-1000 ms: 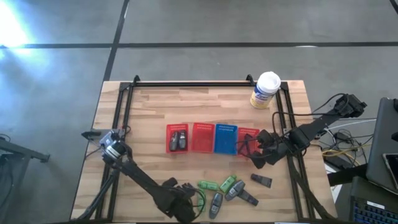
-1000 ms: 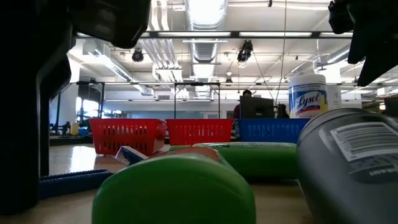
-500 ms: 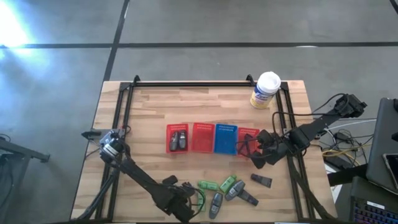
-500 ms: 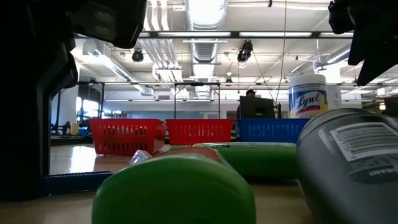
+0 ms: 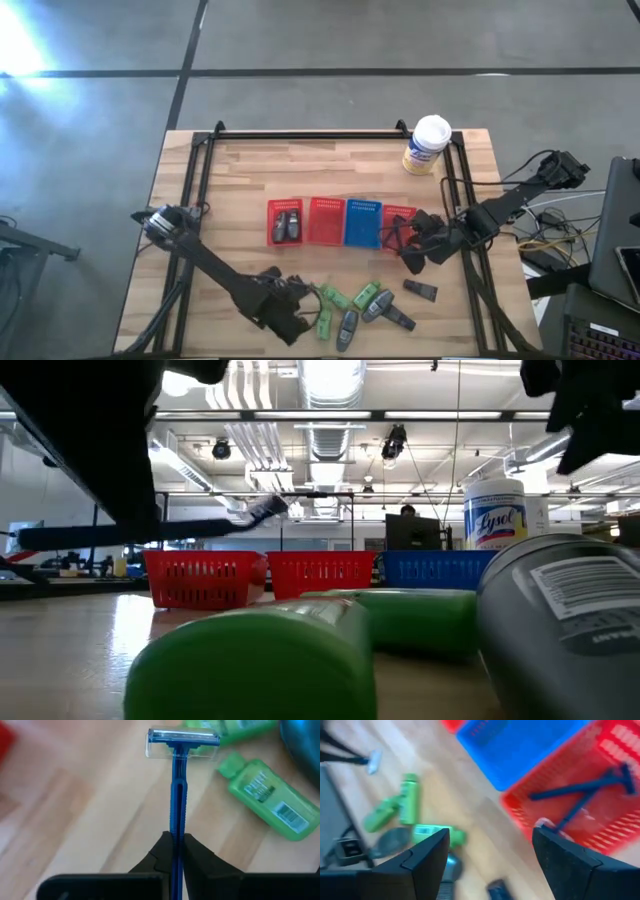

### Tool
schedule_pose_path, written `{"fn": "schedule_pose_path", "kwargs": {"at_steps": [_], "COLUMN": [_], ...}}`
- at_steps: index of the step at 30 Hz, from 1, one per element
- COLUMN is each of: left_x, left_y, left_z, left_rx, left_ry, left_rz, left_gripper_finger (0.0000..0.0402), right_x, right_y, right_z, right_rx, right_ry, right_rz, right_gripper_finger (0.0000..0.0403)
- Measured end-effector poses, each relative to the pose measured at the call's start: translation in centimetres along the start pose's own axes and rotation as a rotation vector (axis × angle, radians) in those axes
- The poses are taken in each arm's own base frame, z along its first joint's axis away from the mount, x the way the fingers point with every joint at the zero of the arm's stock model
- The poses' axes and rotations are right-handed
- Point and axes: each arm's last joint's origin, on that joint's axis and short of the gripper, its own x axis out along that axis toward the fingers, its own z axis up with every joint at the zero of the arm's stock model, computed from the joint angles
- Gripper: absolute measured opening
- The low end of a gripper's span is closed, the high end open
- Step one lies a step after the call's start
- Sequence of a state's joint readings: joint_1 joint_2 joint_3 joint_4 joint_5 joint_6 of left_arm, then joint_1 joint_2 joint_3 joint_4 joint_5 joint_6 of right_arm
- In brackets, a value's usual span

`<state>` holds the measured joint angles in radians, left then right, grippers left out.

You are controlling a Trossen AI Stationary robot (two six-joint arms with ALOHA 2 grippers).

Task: Pick & Place Travel size toiletries
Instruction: Put the blue razor into the right orange basket

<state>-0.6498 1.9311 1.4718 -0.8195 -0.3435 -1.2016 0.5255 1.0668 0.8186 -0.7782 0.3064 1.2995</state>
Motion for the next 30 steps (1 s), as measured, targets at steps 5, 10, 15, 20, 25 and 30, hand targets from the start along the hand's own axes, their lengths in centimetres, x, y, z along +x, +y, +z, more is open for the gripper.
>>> {"fn": "schedule_pose_path", "kwargs": {"at_steps": [5, 10, 15, 20, 25, 30], "left_x": [-4.2, -7.5, -8.5, -7.8, -7.4, -6.7], "left_y": [2.3, 4.8, 6.9, 6.6, 5.2, 4.5], "left_z": [1.8, 4.0, 5.8, 7.4, 8.7, 9.2], "left_rx": [-0.191, -0.334, -0.411, -0.37, -0.306, -0.299], "left_ry": [-0.297, -0.705, -0.951, -0.959, -0.921, -0.916], "left_rz": [-0.186, -0.456, -0.634, -0.723, -0.795, -0.79], "left_gripper_finger": [0.0021, 0.0021, 0.0021, 0.0021, 0.0021, 0.0021], "right_x": [-0.3, -1.0, -1.5, -0.3, 0.3, 0.1], "right_y": [2.1, 4.9, 6.7, 7.2, 7.6, 8.0], "right_z": [0.6, 1.5, 2.9, 3.9, 4.7, 5.6], "right_rx": [-0.043, -0.132, -0.16, -0.159, -0.153, -0.118], "right_ry": [-0.05, -0.18, -0.329, -0.365, -0.399, -0.457], "right_rz": [0.217, 0.53, 0.679, 0.649, 0.639, 0.699], "right_gripper_finger": [0.0272, 0.0277, 0.029, 0.0304, 0.0317, 0.0323]}}
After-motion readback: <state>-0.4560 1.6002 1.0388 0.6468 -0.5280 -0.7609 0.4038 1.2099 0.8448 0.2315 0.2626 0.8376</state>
